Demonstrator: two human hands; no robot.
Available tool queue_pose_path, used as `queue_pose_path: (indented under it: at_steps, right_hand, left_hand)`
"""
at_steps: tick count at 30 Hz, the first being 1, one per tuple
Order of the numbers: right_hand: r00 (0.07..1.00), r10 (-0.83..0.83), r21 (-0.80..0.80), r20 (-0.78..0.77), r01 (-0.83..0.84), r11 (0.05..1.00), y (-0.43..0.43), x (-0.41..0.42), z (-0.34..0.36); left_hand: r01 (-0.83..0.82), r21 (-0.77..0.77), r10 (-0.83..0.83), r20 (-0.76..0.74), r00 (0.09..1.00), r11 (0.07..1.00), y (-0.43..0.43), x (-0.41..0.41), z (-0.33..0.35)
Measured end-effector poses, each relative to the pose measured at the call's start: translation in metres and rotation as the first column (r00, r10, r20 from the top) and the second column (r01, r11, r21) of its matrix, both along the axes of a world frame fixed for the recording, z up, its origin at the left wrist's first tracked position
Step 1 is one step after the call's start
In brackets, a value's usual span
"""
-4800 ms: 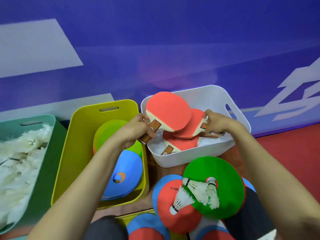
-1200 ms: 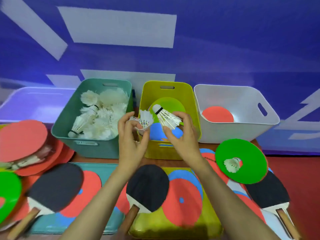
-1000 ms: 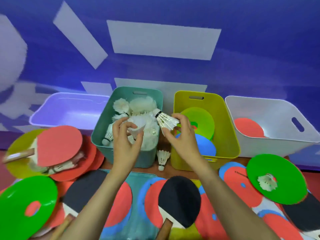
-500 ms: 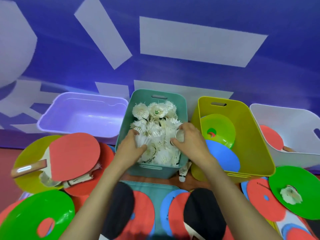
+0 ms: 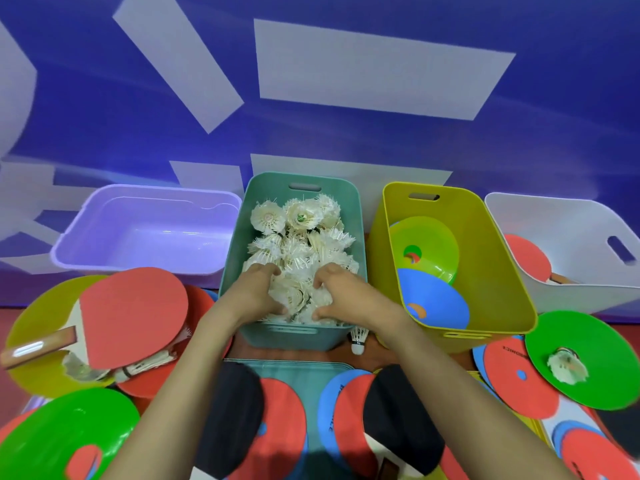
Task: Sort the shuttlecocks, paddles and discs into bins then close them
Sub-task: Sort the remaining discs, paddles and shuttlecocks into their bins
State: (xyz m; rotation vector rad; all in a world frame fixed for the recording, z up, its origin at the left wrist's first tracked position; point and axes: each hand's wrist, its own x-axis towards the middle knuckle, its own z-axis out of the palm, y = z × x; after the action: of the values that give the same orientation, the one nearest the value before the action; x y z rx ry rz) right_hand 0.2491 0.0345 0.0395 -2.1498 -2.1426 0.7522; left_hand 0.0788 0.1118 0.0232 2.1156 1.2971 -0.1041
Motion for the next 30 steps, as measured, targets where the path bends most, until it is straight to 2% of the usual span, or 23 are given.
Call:
queue_pose_path:
  at_steps: [2,5,8,12,15,17,19,21,23,25,28,30]
  right_hand:
    - [0.999,-0.033,-0.024,-0.011,0.032,0.999,0.001,-0.003,-0.011]
    - [0.995,-0.095,-0.081,0.008,0.095,0.992,0.008,-0.003,-0.015]
    - [0.997,-0.079,-0.114,0.025,0.081,0.99,0.012,-0.004,-0.018]
    - [0.997,-0.019,-0.047,0.08,0.022,0.999,-0.002,0.001,-0.008]
    - [0.997,-0.044,0.134,-0.057,0.051,0.99,-0.022,0.012,0.007]
    - [0.981,-0.081,0.287,-0.177,0.13,0.949,-0.043,0.023,0.016]
    - [0.951,-0.138,0.42,-0.276,0.248,0.873,-0.069,0.037,0.021]
    - [0.919,-0.182,0.499,-0.349,0.347,0.794,-0.098,0.052,0.018]
    - [0.902,-0.188,0.526,-0.389,0.385,0.758,-0.123,0.065,0.009]
    - [0.892,-0.161,0.527,-0.421,0.386,0.757,-0.145,0.072,-0.006]
    - [0.89,-0.164,0.49,-0.425,0.378,0.786,-0.171,0.072,-0.032]
    - [0.905,-0.195,0.433,-0.378,0.359,0.827,-0.181,0.072,-0.054]
  left_hand:
    - [-0.013,0.033,0.015,-0.052,0.999,0.999,-0.001,0.003,-0.003]
    - [0.059,0.035,-0.053,-0.166,0.985,0.998,-0.002,0.007,-0.012]
    - [0.033,0.014,-0.03,-0.151,0.988,0.999,0.001,0.01,-0.014]
    - [-0.089,0.092,0.09,-0.005,0.996,0.992,-0.003,0.012,0.001]
    - [-0.111,0.241,0.078,0.144,0.987,0.964,-0.025,0.022,0.008]
    - [-0.188,0.342,0.057,0.359,0.932,0.921,-0.053,0.036,0.012]
    - [-0.3,0.428,0.002,0.572,0.82,0.853,-0.088,0.053,0.015]
    - [-0.327,0.479,-0.097,0.669,0.737,0.815,-0.128,0.068,0.012]
    - [-0.241,0.469,-0.158,0.661,0.733,0.85,-0.161,0.08,-0.007]
    - [-0.142,0.388,-0.148,0.626,0.766,0.911,-0.181,0.09,-0.035]
    - [-0.092,0.264,-0.065,0.531,0.845,0.96,-0.183,0.102,-0.072]
    - [-0.064,0.183,-0.018,0.412,0.911,0.981,-0.174,0.112,-0.085]
